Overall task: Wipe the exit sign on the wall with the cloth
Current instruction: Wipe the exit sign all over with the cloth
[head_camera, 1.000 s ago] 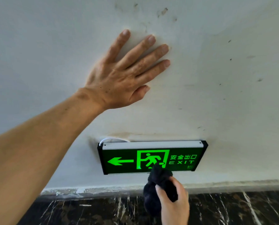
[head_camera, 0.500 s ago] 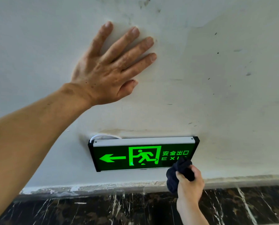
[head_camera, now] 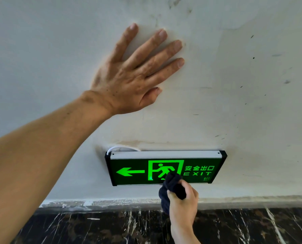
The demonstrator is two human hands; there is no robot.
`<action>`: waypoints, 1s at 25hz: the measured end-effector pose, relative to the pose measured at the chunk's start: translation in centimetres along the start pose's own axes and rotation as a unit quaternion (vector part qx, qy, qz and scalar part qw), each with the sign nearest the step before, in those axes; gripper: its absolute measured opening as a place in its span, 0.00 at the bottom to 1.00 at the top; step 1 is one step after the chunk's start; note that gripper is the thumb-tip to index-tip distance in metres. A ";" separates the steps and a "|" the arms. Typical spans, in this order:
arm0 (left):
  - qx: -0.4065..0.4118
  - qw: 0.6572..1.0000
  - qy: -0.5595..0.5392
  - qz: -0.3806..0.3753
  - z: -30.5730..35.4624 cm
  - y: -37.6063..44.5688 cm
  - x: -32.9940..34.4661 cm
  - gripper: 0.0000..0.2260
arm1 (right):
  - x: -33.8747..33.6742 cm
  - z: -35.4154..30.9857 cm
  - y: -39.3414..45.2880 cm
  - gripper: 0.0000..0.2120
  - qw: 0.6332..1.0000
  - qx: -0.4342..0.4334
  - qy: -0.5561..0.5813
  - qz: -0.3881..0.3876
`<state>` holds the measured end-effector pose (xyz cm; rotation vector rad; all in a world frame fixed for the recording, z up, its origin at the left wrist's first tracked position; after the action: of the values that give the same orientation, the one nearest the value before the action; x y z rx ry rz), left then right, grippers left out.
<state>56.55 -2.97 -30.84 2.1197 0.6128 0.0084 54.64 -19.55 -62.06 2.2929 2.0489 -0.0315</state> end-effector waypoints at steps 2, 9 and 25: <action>0.000 1.000 -0.001 0.001 -0.1 0.0 -0.1 0.28 | 1.6 -0.4 -0.7 0.17 0.999 -0.016 -0.017 -0.025; 0.001 1.000 -0.009 -0.004 -0.1 0.0 -0.1 0.27 | 6.9 -1.5 -3.8 0.20 0.996 -0.027 -0.029 -0.077; 0.003 1.000 -0.015 -0.009 0.1 0.4 -0.2 0.27 | 13.6 -0.8 -7.6 0.15 0.963 0.034 -0.005 -0.269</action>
<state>56.57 -3.28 -30.55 2.1168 0.6145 -0.0348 48.62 -5.17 -62.38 1.6876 2.6304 -0.1410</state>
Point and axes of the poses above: each hand's wrist, its own y-axis towards the middle knuckle, its own x-axis out of the palm, z = x × y, the point moved 6 cm from there along y, towards the middle knuckle, and after that the axes turned 14 degrees about -x, right-handed, at the moved point
